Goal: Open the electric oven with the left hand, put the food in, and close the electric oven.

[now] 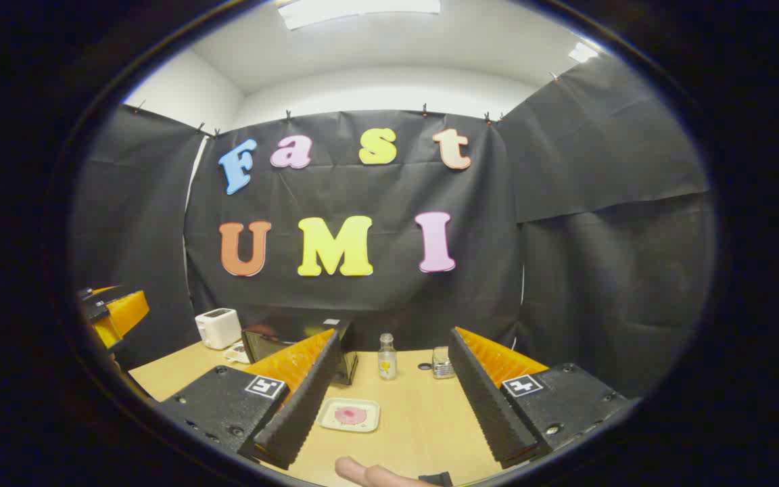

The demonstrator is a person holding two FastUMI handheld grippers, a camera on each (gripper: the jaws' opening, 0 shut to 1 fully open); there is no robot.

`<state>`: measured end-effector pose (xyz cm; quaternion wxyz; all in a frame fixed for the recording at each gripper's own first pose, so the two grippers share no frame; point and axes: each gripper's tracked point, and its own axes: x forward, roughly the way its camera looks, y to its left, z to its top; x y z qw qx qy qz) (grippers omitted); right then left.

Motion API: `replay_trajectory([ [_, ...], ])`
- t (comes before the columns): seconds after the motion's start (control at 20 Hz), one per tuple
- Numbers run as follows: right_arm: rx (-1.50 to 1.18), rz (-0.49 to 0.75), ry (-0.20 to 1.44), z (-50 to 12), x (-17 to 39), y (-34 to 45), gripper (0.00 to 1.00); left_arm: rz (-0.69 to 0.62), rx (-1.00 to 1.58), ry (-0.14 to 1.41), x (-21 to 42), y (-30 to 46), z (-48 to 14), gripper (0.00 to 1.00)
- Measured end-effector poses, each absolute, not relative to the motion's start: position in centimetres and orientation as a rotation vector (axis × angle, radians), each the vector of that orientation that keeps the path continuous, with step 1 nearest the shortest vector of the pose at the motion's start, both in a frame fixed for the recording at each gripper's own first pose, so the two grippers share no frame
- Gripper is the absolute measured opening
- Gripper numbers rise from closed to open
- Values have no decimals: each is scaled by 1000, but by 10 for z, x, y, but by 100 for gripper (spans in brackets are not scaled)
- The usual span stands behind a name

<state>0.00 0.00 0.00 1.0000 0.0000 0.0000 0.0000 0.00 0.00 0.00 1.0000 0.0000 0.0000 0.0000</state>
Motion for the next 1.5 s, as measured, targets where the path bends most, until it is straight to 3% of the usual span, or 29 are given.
replay_trajectory([
  [0.75,14,5,-13,1,3,-7,98,-4,17,24,28,-3,-16,95],
  [1.15,26,-12,-29,-1,25,-18,100,-67,-65,93,120,-17,-55,95],
  [1.5,37,-36,-12,-12,41,-39,98,-66,-141,281,230,-16,-134,96],
])
